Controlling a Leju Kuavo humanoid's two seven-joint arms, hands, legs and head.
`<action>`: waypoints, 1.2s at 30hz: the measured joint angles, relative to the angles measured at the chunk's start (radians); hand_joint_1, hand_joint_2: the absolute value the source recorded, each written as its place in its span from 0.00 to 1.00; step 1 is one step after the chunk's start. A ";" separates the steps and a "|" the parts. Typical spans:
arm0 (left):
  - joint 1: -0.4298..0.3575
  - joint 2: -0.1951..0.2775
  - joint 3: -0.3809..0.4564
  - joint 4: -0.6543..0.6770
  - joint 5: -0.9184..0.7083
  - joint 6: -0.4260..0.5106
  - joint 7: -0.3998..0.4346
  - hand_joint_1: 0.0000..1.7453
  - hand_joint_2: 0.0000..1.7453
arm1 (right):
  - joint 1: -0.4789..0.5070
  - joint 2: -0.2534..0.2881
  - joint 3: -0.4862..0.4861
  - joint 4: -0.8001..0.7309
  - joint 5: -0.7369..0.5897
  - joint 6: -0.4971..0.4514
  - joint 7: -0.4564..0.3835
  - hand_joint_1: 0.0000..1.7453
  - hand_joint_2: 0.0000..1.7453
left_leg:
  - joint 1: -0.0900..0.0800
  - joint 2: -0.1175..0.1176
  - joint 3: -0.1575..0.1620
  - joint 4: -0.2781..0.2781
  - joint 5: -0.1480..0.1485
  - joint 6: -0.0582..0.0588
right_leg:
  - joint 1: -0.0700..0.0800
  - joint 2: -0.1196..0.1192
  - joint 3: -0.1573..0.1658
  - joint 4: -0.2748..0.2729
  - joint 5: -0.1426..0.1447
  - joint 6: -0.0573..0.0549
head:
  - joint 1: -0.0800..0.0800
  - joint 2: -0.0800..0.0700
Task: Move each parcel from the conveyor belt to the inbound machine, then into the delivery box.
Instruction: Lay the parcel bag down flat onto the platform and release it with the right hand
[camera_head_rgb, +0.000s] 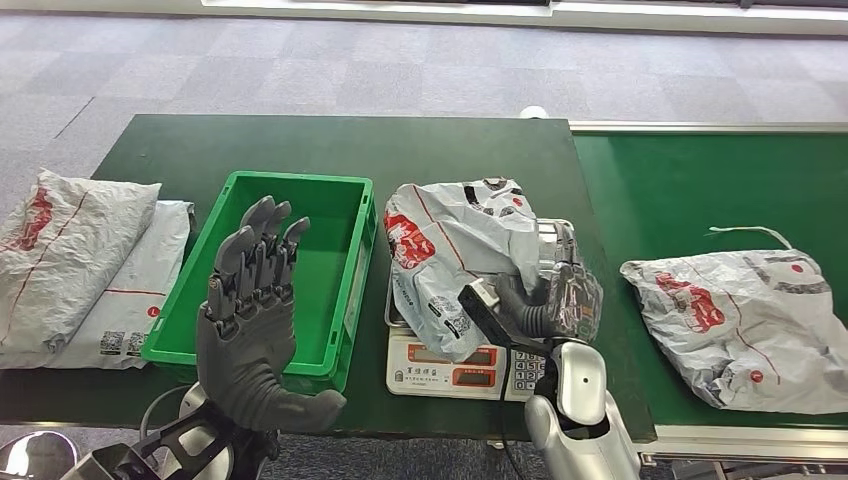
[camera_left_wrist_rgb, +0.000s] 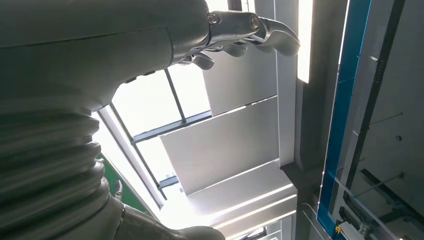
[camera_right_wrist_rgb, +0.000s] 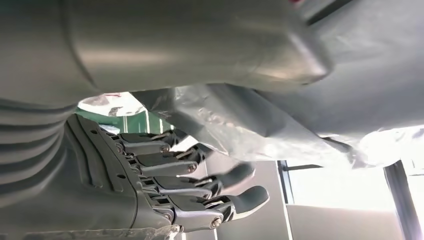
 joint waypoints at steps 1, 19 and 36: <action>0.000 0.000 0.000 0.000 0.000 0.000 0.000 0.00 1.00 | 0.001 0.002 -0.003 0.000 0.000 0.000 -0.001 0.00 0.00 | 0.000 0.000 0.000 0.000 0.000 0.000 | 0.000 0.000 0.000 0.000 0.000 0.000 | 0.000 0.000; -0.004 0.000 0.000 0.012 0.013 -0.012 0.000 0.00 1.00 | 0.036 0.013 -0.045 -0.075 0.013 -0.152 -0.041 0.00 0.00 | 0.000 0.000 0.000 0.000 0.000 0.000 | 0.000 0.000 -0.001 0.000 0.000 0.000 | 0.000 0.000; -0.125 -0.038 0.000 0.190 -0.333 0.201 0.088 0.00 1.00 | 0.147 0.138 -0.301 -0.702 -0.497 -0.454 -0.820 0.00 0.00 | -0.001 -0.001 0.000 0.000 0.000 0.001 | -0.001 -0.002 0.001 0.000 0.000 0.001 | 0.000 0.000</action>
